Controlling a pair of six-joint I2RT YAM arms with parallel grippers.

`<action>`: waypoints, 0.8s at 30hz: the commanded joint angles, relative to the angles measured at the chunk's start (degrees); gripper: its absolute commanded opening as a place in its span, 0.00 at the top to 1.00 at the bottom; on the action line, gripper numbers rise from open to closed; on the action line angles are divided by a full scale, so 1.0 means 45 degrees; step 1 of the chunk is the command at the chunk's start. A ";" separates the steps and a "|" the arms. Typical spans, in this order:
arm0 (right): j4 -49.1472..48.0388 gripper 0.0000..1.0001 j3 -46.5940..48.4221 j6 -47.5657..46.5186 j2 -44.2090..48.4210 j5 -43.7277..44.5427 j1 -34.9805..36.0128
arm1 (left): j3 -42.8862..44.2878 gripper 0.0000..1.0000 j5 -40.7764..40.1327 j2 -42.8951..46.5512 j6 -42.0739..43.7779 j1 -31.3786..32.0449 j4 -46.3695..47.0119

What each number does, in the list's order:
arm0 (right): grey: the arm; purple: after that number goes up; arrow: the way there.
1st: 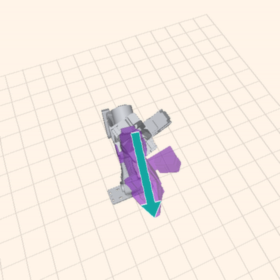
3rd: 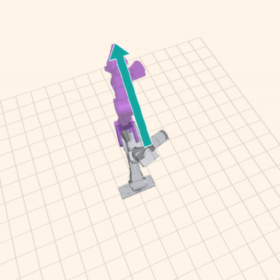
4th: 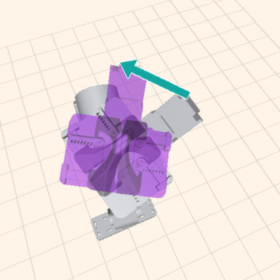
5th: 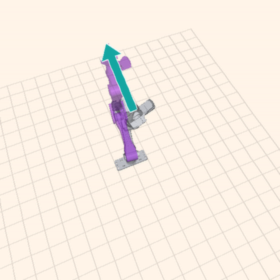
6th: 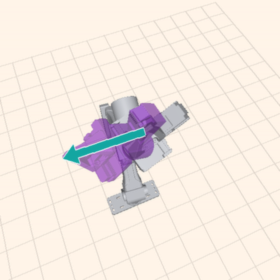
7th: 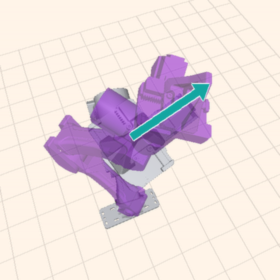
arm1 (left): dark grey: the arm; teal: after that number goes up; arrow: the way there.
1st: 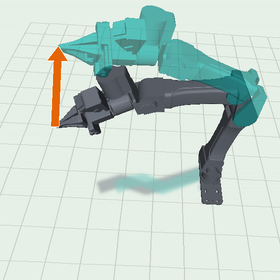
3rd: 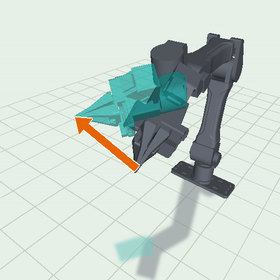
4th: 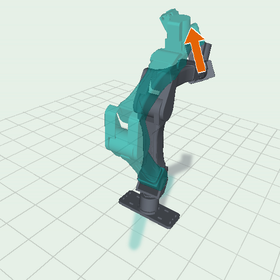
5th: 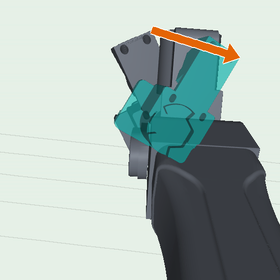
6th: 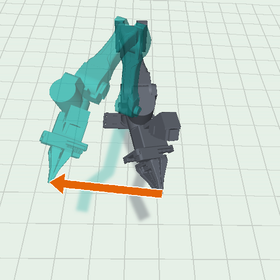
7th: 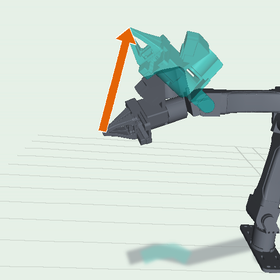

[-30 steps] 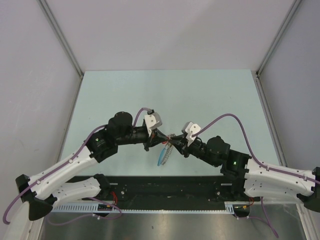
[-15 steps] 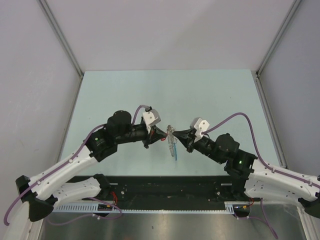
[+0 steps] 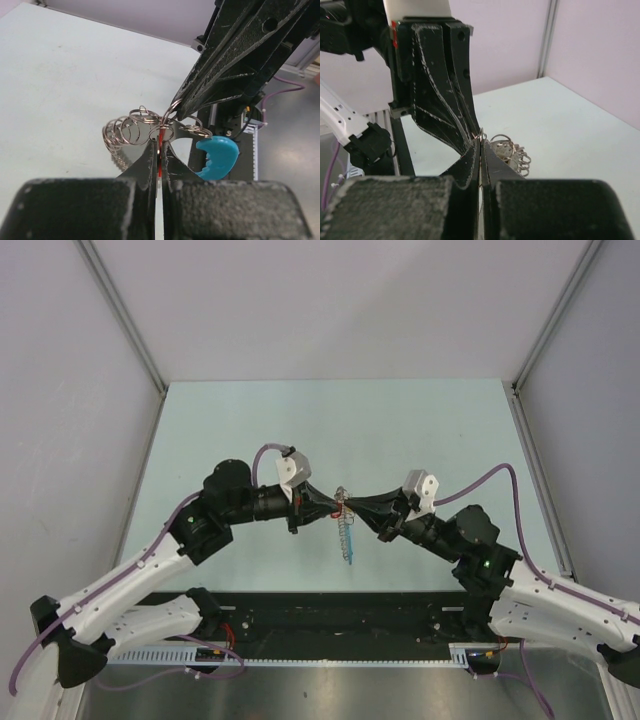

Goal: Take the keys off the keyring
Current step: Remove the key from the keyring.

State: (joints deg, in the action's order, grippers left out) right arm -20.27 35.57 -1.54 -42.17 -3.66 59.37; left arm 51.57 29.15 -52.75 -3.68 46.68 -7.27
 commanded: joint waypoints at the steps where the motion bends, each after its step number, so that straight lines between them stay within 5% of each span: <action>1: -0.2759 1.00 0.0201 0.0693 -0.0003 -0.0611 -0.0089 | -0.0347 1.00 0.0964 -0.0074 -0.0666 -0.0099 0.0580; 24: -0.5239 1.00 -0.1400 0.1202 -0.0316 -0.1061 -0.0303 | -0.0933 1.00 0.3973 -0.0465 -0.1955 -0.0118 0.3880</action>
State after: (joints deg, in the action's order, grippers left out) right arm -35.22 29.67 2.59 -43.57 -8.88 58.48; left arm 47.99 40.23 -55.81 -9.63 45.47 3.42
